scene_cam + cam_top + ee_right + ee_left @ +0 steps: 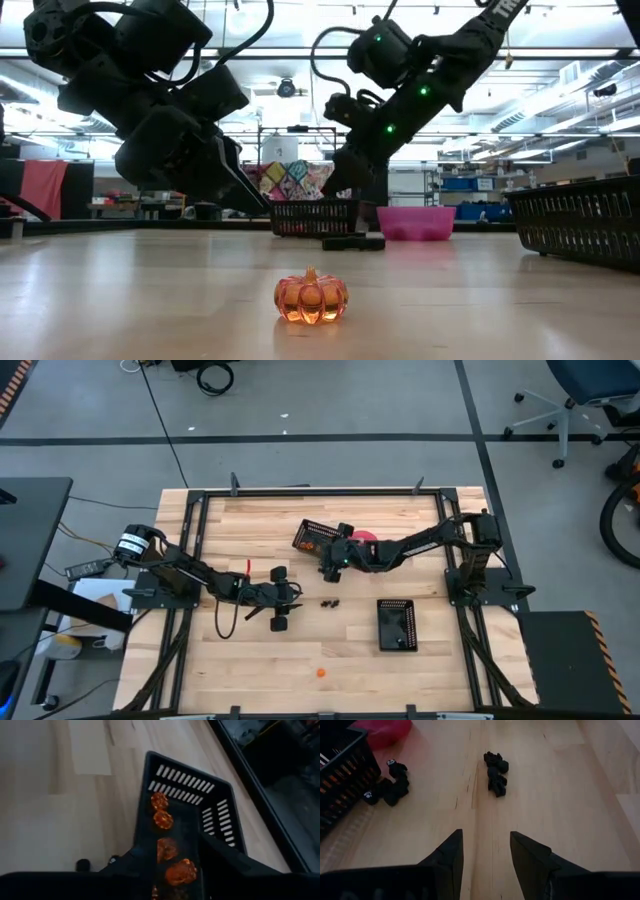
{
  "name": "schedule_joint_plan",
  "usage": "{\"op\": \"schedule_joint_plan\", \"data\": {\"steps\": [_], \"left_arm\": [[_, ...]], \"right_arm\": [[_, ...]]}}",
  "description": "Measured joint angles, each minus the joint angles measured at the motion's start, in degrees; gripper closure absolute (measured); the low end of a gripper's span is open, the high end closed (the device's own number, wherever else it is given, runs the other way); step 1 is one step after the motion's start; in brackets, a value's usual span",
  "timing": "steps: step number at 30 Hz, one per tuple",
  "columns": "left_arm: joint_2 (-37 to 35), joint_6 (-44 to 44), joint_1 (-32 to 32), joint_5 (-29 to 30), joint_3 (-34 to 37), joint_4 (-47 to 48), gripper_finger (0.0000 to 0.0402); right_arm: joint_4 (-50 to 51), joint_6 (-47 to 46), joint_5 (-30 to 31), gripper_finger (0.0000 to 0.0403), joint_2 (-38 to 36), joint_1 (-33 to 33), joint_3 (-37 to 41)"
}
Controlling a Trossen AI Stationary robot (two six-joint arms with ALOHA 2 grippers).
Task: Sort Halloween decoration
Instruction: Put the black skeleton toy into the bottom black bin
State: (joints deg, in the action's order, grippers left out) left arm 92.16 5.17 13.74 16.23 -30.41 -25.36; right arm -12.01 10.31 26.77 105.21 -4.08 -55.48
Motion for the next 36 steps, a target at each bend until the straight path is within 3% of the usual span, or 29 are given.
{"op": "schedule_joint_plan", "data": {"steps": [5,12,21,26,36], "left_arm": [[0.0,0.0,0.0,0.0,0.0,0.02,0.0265],[0.0,0.04,0.0,0.0,0.0,0.0,0.0265],[0.0,1.12,0.0,0.0,0.0,0.0,0.0265],[0.0,1.27,0.0,0.0,0.0,-0.07,0.0265],[0.0,1.19,-0.02,0.0,0.0,-0.58,0.0265]], "right_arm": [[0.97,0.33,-0.25,0.0234,-0.58,0.0,0.0],[1.15,2.16,4.11,0.023,-4.68,5.66,-0.07],[10.8,-12.99,-10.2,0.023,-4.1,10.19,-0.02],[13.93,-14.72,-17.46,0.023,-3.02,12.7,-0.09],[15.49,-14.03,-17.92,0.023,-0.11,13.47,0.29]]}}
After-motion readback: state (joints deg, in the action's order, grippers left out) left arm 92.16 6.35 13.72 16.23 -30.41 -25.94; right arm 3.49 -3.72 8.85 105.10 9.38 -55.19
